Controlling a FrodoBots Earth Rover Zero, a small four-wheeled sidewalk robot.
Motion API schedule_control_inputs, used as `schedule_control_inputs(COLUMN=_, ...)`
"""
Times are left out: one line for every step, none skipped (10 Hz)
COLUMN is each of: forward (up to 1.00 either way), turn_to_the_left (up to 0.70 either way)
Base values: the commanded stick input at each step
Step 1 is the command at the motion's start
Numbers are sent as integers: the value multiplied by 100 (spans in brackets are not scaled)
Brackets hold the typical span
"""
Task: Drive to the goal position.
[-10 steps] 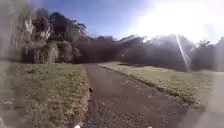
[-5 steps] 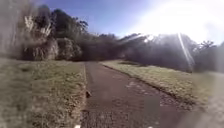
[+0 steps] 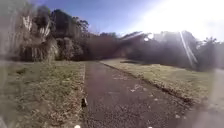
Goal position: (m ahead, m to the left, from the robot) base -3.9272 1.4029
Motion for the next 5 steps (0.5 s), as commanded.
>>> schedule_control_inputs(forward=0, turn_to_the_left=0)
schedule_control_inputs(forward=-25, turn_to_the_left=0)
schedule_control_inputs(forward=-47, turn_to_the_left=0)
schedule_control_inputs(forward=-55, turn_to_the_left=0)
schedule_control_inputs(forward=-58, turn_to_the_left=0)
